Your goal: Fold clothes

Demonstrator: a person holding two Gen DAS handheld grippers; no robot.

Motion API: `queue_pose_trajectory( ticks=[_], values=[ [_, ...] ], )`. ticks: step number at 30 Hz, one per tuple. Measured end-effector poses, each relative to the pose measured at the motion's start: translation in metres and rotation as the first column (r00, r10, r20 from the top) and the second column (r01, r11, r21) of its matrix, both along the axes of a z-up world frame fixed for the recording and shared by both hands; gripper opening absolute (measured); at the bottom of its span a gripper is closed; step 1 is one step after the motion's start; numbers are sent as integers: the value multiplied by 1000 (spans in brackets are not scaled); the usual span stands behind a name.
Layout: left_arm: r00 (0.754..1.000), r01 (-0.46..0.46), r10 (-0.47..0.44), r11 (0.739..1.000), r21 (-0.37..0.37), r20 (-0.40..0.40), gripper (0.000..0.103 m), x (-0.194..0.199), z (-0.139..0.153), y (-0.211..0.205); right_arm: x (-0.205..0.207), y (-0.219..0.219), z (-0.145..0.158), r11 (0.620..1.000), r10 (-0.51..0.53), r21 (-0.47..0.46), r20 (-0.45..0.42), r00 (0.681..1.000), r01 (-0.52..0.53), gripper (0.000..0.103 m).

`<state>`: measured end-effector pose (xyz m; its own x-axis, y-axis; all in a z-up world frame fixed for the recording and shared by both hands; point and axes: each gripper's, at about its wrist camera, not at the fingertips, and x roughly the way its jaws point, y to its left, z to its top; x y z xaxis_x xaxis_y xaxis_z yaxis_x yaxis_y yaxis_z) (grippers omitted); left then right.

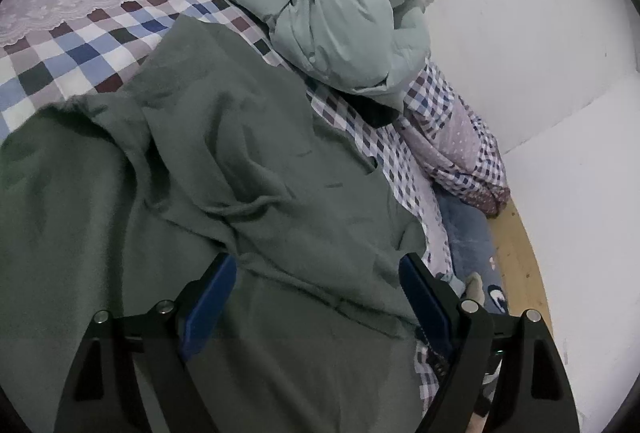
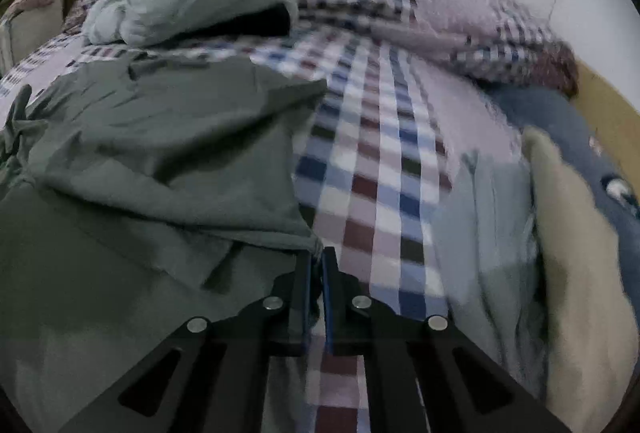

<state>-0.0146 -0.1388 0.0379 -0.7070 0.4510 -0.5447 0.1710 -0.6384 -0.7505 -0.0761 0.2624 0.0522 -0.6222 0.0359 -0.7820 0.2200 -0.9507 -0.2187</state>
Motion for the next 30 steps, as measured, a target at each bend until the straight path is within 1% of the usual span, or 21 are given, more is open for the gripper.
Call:
queue_pose_trajectory(
  ticks=[4, 6, 7, 8, 9, 10, 12, 13, 17, 20, 22, 25, 26, 27, 28, 29, 30],
  values=[
    [1000, -14, 14, 1000, 5, -15, 87, 2, 3, -12, -6, 12, -7, 999, -41, 12, 102, 994, 40, 9],
    [1000, -19, 20, 1000, 9, -18, 87, 1, 4, -18, -4, 22, 1, 998, -52, -20, 121, 991, 54, 9],
    [1000, -20, 20, 1000, 16, -19, 87, 0, 3, -20, -4, 27, 9, 997, -52, -55, 114, 992, 59, 12],
    [1000, -21, 21, 1000, 20, -21, 87, 0, 3, -22, -5, 30, 18, 994, -55, -87, 103, 993, 64, 23],
    [999, -21, 22, 999, 24, -23, 87, -1, 3, -24, -9, 34, 26, 989, -57, -127, 93, 994, 69, 32],
    [999, -21, 22, 999, 25, -28, 87, -2, 3, -26, -16, 36, 36, 982, -58, -176, 84, 995, 72, 44],
    [999, -19, 20, 999, 26, -43, 87, -4, 4, -29, -34, 39, 53, 960, -61, -268, 69, 996, 77, 45],
    [999, -19, 21, 999, 25, -50, 87, -5, 5, -31, -48, 38, 59, 951, -62, -300, 70, 996, 80, 45],
    [996, -18, 18, 1000, 3, -92, 87, -12, 11, -34, -113, 23, 65, 925, -60, -366, 117, 991, 99, 45],
    [993, -16, 12, 999, -33, -116, 87, -16, 16, -32, -153, 11, 60, 929, -58, -352, 165, 985, 114, 45],
    [993, -14, 8, 999, -48, -121, 87, -18, 17, -32, -170, 1, 53, 942, -59, -315, 190, 980, 117, 45],
    [994, -7, 5, 1000, -19, -105, 87, -20, 12, -33, -195, -10, 38, 966, -63, -231, 227, 972, 117, 45],
    [995, -6, 5, 1000, -10, -100, 87, -21, 10, -34, -200, -12, 34, 972, -65, -206, 233, 970, 114, 43],
    [995, -8, 7, 1000, -6, -97, 87, -22, 9, -35, -205, -14, 31, 978, -68, -178, 237, 969, 112, 39],
    [995, -10, 10, 1000, -3, -94, 87, -22, 8, -37, -210, -16, 29, 982, -70, -154, 243, 967, 109, 18],
    [995, -17, 17, 1000, 1, -95, 87, -21, 8, -39, -213, -18, 27, 987, -64, -130, 249, 966, 98, 0],
    [995, -23, 23, 1000, 5, -95, 87, -20, 8, -41, -215, -22, 27, 991, -51, -104, 253, 966, 79, 0]
  ],
)
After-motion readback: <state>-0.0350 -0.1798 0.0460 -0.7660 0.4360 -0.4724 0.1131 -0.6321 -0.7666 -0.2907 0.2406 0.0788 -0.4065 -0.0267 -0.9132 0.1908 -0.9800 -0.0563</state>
